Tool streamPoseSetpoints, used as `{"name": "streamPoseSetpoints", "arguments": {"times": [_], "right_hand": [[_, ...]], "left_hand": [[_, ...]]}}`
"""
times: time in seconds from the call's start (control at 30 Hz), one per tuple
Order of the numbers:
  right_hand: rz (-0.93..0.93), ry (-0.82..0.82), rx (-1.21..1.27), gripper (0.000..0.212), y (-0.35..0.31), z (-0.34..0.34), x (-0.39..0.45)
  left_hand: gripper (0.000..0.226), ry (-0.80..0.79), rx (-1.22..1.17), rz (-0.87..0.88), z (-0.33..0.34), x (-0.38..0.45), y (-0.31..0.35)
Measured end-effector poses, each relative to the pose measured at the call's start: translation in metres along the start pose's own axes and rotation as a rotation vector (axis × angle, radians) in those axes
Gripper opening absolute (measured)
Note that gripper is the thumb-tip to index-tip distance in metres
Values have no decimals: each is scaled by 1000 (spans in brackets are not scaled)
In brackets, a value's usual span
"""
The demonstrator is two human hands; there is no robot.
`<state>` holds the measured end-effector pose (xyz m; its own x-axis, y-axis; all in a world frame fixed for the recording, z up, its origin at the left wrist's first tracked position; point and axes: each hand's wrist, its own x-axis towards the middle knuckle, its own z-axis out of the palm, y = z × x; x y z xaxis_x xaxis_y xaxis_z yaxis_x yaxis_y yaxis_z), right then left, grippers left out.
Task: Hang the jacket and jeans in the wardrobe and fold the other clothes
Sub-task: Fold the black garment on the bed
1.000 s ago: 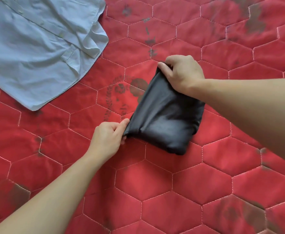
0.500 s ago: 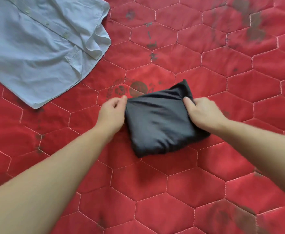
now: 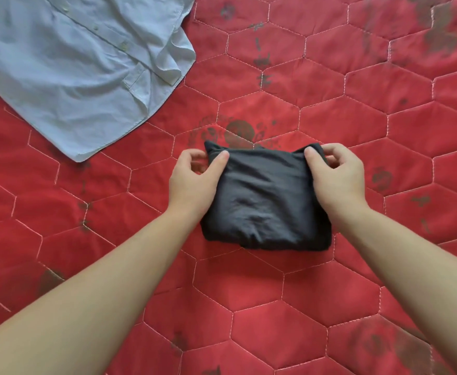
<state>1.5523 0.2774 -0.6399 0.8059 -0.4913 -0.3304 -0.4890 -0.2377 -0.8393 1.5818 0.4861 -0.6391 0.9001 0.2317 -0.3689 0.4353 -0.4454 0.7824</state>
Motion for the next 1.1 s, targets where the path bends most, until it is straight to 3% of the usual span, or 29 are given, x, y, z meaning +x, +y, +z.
{"name": "streamPoseSetpoints", "arguments": {"times": [0.1,0.2,0.33,0.4,0.53,0.6,0.73,0.9,1.0,1.1], "right_hand": [[-3,21,47,22,-1,-4,4],[-42,10,43,22,3,-14,7],[-65,-29,14,21,6,-22,10],[-57,-33,14,24,3,-22,13],[119,70,104,25,6,-14,22],[201,107,105,27,11,-8,26],[182,76,-3,30,17,-3,30],[96,3,26,26,4,-8,40],[55,-14,-167,23,6,-4,44],[16,4,-304,21,11,-1,43]], "left_hand": [[24,-109,22,157,-3,9,8],[10,-266,243,314,-16,21,11],[23,-370,373,430,-28,34,26],[34,-411,316,383,-23,40,35],[40,-496,-10,-19,-8,52,37],[38,-473,-7,-132,0,56,32],[34,-382,-25,-221,8,58,28],[28,-293,-274,-258,6,59,16],[30,-186,-135,-197,7,62,7],[32,-70,177,23,10,66,5]]}}
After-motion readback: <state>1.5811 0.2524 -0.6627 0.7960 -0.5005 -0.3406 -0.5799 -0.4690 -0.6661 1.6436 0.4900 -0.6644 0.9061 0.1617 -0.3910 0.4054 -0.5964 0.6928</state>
